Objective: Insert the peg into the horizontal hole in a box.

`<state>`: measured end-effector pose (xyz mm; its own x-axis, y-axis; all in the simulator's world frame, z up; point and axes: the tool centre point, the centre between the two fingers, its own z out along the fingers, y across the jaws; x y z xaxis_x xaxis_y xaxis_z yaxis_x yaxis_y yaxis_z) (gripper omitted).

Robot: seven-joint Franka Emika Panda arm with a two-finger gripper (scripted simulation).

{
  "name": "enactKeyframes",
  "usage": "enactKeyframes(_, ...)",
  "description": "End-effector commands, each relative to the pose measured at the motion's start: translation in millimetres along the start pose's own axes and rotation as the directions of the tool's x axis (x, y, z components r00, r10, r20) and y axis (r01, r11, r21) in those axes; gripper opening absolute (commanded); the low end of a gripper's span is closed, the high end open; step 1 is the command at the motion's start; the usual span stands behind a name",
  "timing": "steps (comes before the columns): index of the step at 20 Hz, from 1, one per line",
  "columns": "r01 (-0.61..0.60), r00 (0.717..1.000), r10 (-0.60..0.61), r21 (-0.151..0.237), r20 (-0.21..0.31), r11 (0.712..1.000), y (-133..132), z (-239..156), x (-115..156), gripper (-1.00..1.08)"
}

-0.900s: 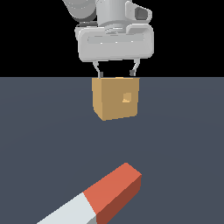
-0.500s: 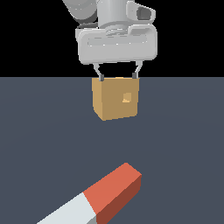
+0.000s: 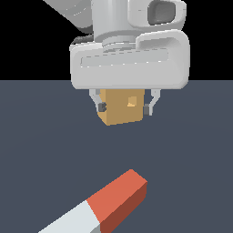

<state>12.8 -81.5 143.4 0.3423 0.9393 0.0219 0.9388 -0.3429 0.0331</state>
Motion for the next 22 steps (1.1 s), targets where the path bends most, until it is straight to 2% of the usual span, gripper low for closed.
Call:
enactKeyframes(1, -0.122, 0.992, 0.122, 0.005, 0.009, 0.992, 2, 17, -40, 1.00)
enactKeyframes(6, -0.338, 0.941, 0.338, 0.012, 0.024, 0.941, -8, 46, -112, 1.00)
enactKeyframes(10, -0.448, 0.894, 0.447, 0.015, 0.032, 0.894, -21, 62, -149, 1.00)
enactKeyframes(15, -0.500, 0.866, 0.499, 0.017, 0.036, 0.866, -29, 70, -167, 1.00)
enactKeyframes(22, -0.495, 0.868, 0.495, 0.018, 0.036, 0.868, -29, 78, -167, 1.00)
